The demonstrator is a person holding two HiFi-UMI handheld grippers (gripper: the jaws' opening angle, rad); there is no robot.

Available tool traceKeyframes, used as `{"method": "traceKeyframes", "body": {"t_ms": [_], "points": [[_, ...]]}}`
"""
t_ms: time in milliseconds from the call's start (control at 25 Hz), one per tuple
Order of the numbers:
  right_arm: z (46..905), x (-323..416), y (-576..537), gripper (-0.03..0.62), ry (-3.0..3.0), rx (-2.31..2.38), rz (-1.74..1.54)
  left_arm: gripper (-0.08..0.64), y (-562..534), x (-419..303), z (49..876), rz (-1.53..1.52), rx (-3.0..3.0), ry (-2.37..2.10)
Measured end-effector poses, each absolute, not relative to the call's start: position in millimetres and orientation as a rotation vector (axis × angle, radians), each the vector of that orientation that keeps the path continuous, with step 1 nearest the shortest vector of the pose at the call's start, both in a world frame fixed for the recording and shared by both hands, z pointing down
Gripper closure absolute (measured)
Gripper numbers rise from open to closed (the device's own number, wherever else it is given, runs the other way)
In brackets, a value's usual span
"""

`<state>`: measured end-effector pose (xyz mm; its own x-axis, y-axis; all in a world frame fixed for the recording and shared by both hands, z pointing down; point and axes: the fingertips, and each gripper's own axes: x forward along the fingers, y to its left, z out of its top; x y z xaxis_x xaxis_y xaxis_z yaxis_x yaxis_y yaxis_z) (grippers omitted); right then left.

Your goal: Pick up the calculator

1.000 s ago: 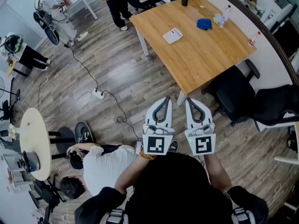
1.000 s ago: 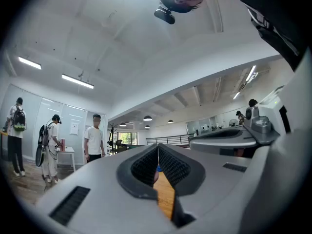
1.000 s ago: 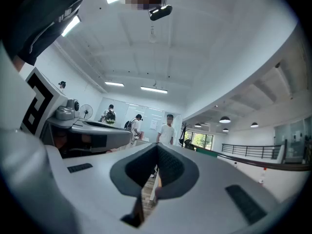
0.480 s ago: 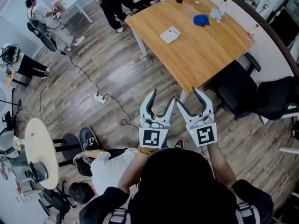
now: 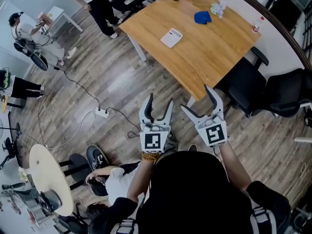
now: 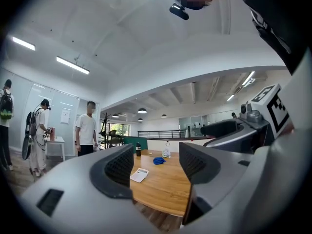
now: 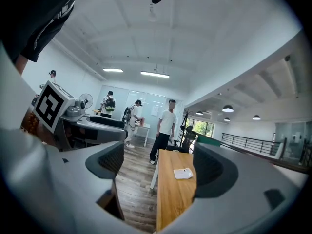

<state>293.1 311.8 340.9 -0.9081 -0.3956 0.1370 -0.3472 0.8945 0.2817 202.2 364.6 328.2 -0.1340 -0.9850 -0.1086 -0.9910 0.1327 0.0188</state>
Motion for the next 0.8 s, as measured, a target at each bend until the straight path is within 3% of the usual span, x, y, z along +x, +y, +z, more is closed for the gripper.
{"method": "traceKeyframes", "body": {"t_ms": [800], "points": [[359,195,229,0.121,-2.759,0.824,-0.277,0.259,309,89,355,0.134,-2.283,2.074]]}}
